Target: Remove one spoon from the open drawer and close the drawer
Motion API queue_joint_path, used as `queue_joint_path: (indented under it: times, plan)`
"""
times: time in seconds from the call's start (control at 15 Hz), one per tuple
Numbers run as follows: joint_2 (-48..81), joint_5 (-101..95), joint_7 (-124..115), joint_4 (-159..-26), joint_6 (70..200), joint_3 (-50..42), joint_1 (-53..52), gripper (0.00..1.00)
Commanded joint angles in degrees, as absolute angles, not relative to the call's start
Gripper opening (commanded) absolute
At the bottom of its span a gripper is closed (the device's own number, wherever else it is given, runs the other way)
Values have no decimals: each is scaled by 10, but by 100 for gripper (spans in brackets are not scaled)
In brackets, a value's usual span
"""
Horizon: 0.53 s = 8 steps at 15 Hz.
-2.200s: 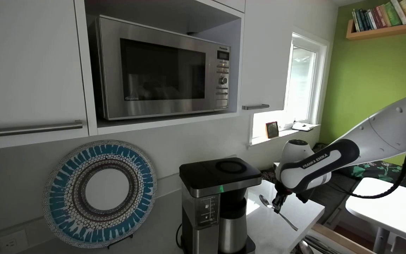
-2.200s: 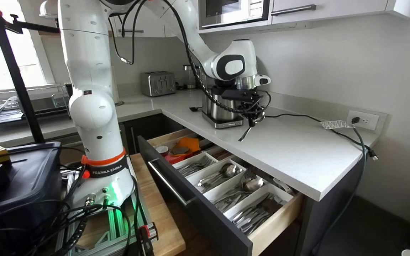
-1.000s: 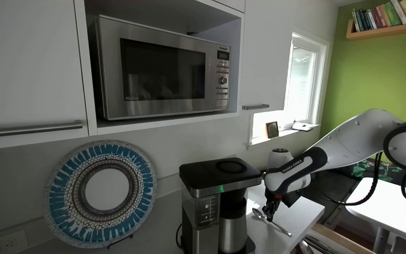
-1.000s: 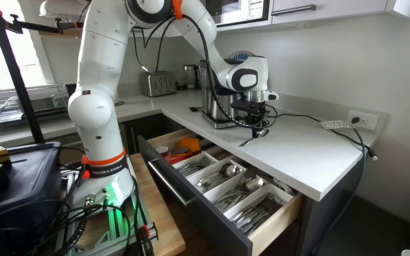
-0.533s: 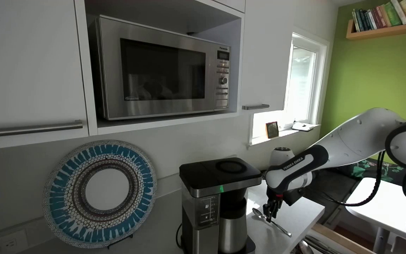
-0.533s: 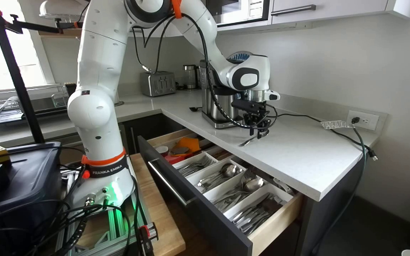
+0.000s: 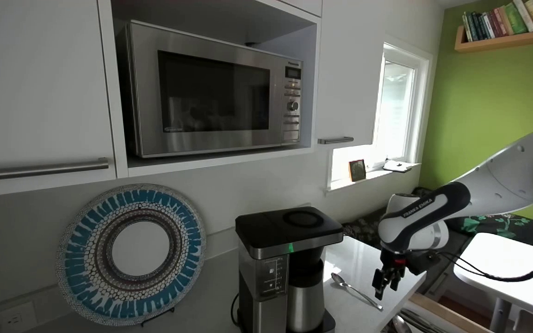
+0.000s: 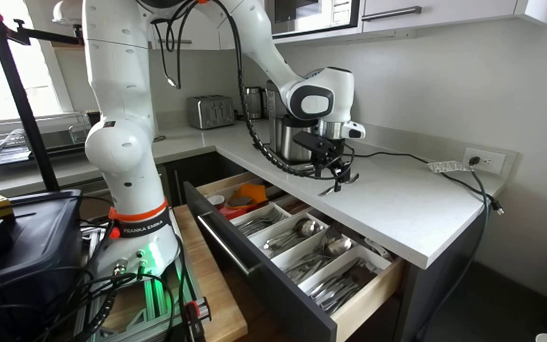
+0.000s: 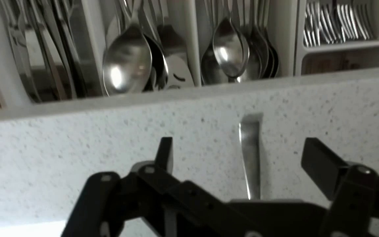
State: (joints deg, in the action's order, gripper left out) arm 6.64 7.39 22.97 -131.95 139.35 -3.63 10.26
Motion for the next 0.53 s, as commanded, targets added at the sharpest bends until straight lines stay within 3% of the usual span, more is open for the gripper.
queue_joint_path:
  times: [0.0, 0.47]
  plan:
    - [-16, 94, 243, -1428, 1397, -72, 125, 100]
    - [-38, 43, 107, -1504, 1406, -162, 176, 100]
